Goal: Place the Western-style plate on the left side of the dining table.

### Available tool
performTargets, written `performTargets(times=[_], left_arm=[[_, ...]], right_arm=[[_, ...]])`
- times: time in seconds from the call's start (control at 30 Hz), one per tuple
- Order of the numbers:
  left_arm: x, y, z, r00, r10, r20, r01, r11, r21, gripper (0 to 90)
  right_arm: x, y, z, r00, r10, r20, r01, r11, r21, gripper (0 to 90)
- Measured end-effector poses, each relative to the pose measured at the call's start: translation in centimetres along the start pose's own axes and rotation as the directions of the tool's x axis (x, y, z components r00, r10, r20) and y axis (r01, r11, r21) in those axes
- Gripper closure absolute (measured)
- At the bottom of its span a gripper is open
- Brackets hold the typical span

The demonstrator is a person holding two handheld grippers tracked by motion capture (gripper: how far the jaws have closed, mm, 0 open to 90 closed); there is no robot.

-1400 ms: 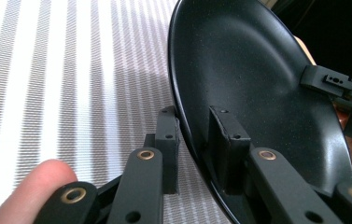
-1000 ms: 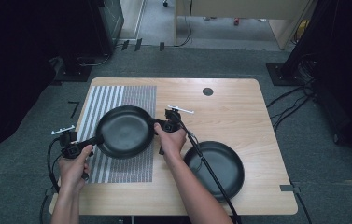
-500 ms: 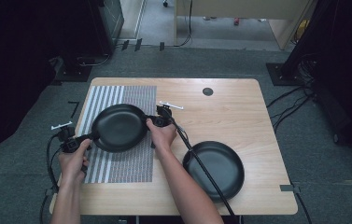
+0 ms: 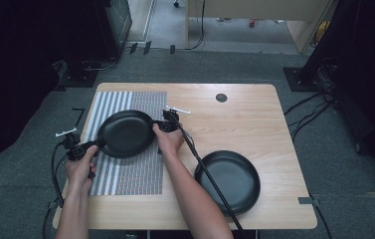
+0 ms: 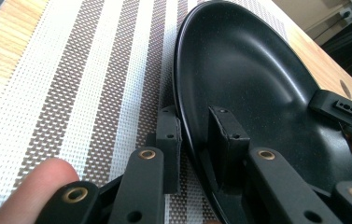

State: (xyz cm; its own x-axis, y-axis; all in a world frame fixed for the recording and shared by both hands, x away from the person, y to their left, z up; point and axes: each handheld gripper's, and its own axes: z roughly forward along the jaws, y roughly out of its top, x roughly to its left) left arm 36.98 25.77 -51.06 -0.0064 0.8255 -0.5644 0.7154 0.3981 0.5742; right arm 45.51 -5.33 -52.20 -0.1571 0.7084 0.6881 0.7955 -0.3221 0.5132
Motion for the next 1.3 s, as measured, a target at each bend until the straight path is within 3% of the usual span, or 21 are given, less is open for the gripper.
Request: performTargets(times=[0.3,0.43,0.53,0.6,0.7,0.8,0.87,0.93,1.07,1.2,1.3], left_arm=[[0.2,0.0,0.2,0.9998,0.004,-0.019,-0.004,1.0000,-0.008,75.4],[0.1,-0.1,0.2,0.9997,0.012,-0.023,-0.012,0.9999,-0.009,74.6],[-0.1,-0.1,0.1,0.9997,0.025,0.007,-0.025,0.9996,-0.016,62.5],[-0.3,-0.1,-0.1,0.9983,0.058,-0.009,-0.058,0.9976,-0.039,55.1],[-0.2,-0.1,-0.3,0.9975,0.064,-0.031,-0.065,0.9970,-0.042,44.1],[-0.1,-0.1,-0.5,0.9963,0.070,-0.050,-0.072,0.9970,-0.029,39.4],[-0.2,0.0,-0.8,0.9961,0.072,-0.051,-0.073,0.9972,-0.018,38.0],[-0.5,0.1,-1.4,0.9952,0.084,-0.051,-0.085,0.9963,-0.017,35.9],[-1.4,-0.2,-2.2,0.9907,0.125,-0.054,-0.126,0.9918,-0.018,29.4],[-2.5,-0.9,-2.9,0.9833,0.173,-0.058,-0.173,0.9848,-0.010,23.1],[-3.3,-1.4,-3.5,0.9785,0.199,-0.054,-0.200,0.9797,-0.010,20.4]], right_arm=[[-0.1,-0.1,0.8,0.9999,-0.013,0.001,0.013,1.000,-0.012,82.3],[0.1,-0.2,0.8,0.9991,-0.040,0.010,0.041,0.999,-0.017,81.8],[0.3,-0.3,0.8,0.9964,-0.081,0.025,0.082,0.996,-0.021,78.3],[0.6,-0.3,0.7,0.9941,-0.101,0.039,0.103,0.994,-0.038,66.6],[1.0,-0.2,0.1,0.9819,-0.164,0.094,0.171,0.983,-0.071,56.7],[1.2,0.0,-0.8,0.9710,-0.203,0.126,0.214,0.973,-0.083,56.3],[1.4,0.1,-1.5,0.9590,-0.242,0.148,0.257,0.962,-0.092,55.5],[1.6,0.3,-2.3,0.9534,-0.263,0.147,0.278,0.956,-0.092,52.8],[1.8,0.6,-3.9,0.9525,-0.286,0.105,0.294,0.953,-0.070,45.2],[2.0,0.7,-5.7,0.9349,-0.335,0.116,0.340,0.940,-0.027,38.3],[2.1,0.7,-7.3,0.9362,-0.336,0.102,0.341,0.939,-0.033,33.4]])
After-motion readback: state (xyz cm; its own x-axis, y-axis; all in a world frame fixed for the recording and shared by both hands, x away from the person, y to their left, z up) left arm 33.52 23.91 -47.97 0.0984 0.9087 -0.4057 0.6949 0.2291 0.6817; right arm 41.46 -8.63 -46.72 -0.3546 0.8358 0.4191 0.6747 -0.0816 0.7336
